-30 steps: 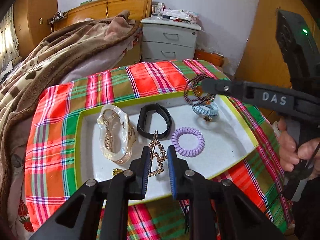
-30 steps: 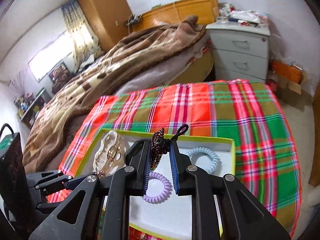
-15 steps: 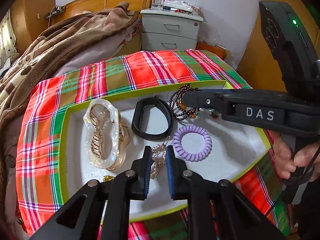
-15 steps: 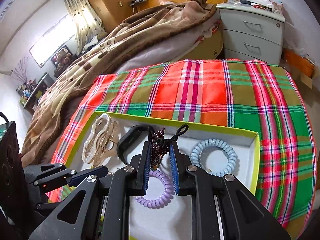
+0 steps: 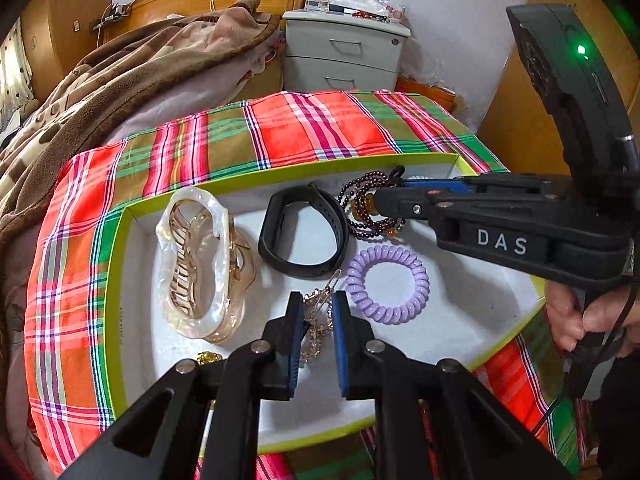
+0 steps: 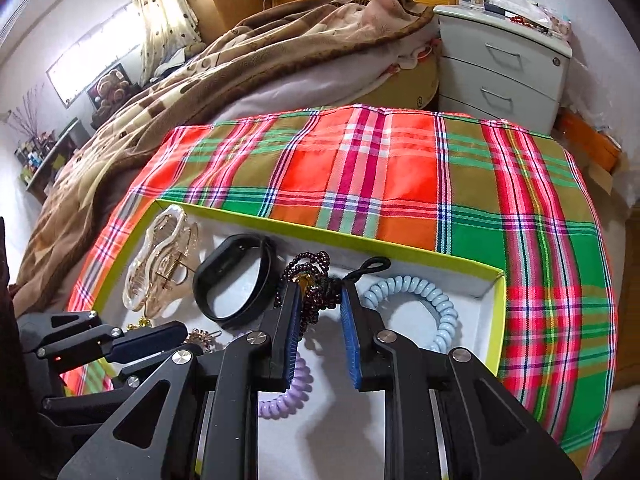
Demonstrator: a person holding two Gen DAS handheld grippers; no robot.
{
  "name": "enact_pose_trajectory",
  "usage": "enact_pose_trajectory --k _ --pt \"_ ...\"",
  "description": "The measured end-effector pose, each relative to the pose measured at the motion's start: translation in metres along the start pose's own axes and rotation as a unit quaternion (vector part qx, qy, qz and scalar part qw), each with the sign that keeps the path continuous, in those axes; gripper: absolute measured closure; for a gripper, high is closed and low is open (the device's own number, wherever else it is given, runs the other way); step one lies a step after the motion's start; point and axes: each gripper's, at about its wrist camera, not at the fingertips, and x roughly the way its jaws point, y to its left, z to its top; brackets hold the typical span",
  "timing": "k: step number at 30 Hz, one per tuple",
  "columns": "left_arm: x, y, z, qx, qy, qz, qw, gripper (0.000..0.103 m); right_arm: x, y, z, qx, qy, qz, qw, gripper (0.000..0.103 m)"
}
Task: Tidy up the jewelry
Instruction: 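Carry the earring and beaded bracelet into the box and open both tools, then grasp the black hair tie with teal bead with the left tool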
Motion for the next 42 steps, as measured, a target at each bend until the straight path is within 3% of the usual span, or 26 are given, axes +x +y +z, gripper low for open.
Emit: enact_pose_trajectory --k 16,28,31,42 --pt "0.000 -0.001 0.001 -0.005 0.002 -0.002 1.0000 0.086 -0.003 0.005 -0.001 -0.024 -0.001 -0.037 0.999 0.078" --pt "-0.004 -0.002 0.000 -0.004 0.002 0.004 1.0000 0.071 -0.010 0.006 -0.002 -0.020 -0.012 -0.039 0.999 0.075" --pt "-0.006 -0.003 0.000 -0.004 -0.001 0.005 1.0000 0.070 -0.012 0.007 -0.002 -0.020 -0.017 -0.039 0.999 0.063" --pt "-0.022 -0.006 -0.006 -0.008 -0.014 0.010 0.9998 0.062 -0.026 0.013 -0.009 -0.016 -0.035 -0.037 0.999 0.062"
